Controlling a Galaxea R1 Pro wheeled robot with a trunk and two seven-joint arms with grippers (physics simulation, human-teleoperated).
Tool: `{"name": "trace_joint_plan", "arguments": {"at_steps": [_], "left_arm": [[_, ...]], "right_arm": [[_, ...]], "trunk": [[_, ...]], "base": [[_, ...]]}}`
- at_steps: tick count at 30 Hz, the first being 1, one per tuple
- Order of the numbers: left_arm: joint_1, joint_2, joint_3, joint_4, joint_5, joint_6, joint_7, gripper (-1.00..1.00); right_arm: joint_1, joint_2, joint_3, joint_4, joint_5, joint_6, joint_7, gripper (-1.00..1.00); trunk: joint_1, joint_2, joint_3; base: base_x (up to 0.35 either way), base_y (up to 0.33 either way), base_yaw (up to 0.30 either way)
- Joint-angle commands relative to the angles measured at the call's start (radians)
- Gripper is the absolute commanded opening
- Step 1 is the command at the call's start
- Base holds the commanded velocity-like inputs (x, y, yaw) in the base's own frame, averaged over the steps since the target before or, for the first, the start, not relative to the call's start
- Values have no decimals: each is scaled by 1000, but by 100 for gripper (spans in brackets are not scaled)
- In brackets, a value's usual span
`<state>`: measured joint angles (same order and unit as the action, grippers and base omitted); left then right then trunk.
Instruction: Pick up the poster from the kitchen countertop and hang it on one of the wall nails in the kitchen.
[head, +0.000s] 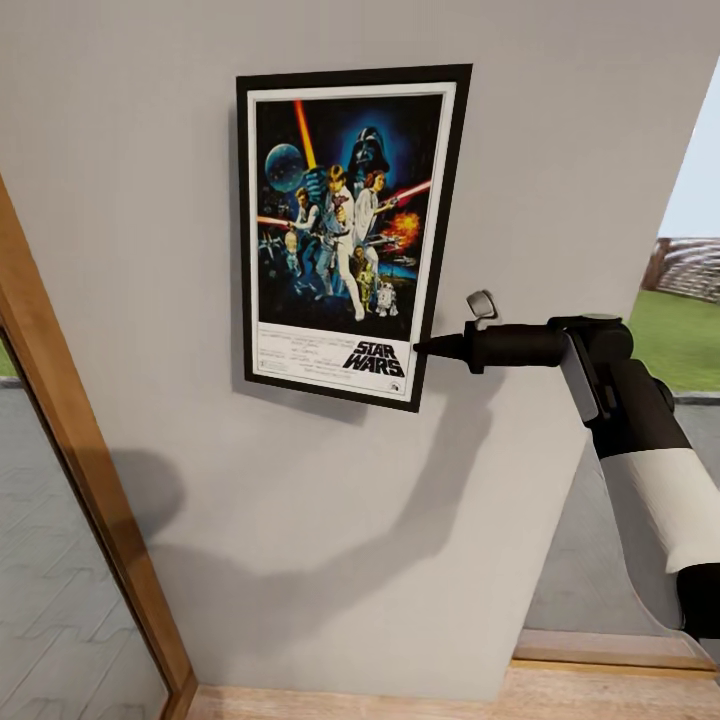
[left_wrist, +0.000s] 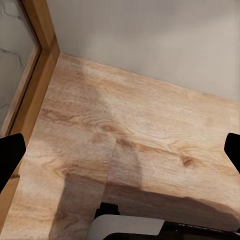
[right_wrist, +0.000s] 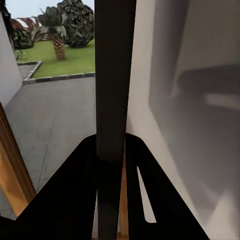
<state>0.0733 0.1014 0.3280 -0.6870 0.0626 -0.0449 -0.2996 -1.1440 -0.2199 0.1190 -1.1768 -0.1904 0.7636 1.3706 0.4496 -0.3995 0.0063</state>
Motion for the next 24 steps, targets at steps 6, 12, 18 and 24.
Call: {"name": "trace_joint_plan", "arguments": {"at_steps": [6,12,18,24], "left_arm": [[0,0,2,0,6,0,-6,100],[0,0,2,0,6,0,-6,100],[0,0,2,0,6,0,-6,100],[0,0,2,0,6,0,-6,100]], "right_arm": [[0,-1,2,0,-8,12,1,-100],[0,-1,2,0,-9,12,1,-100],[0,-1,2,0,-8,12,1,-100],[0,-1,2,0,-8,12,1,-100]], "trunk": [[0,-1,0],[0,-1,0],[0,-1,0],[0,-1,0]], "base": [[0,0,0],[0,0,0],[1,0,0],[161,0,0]]}}
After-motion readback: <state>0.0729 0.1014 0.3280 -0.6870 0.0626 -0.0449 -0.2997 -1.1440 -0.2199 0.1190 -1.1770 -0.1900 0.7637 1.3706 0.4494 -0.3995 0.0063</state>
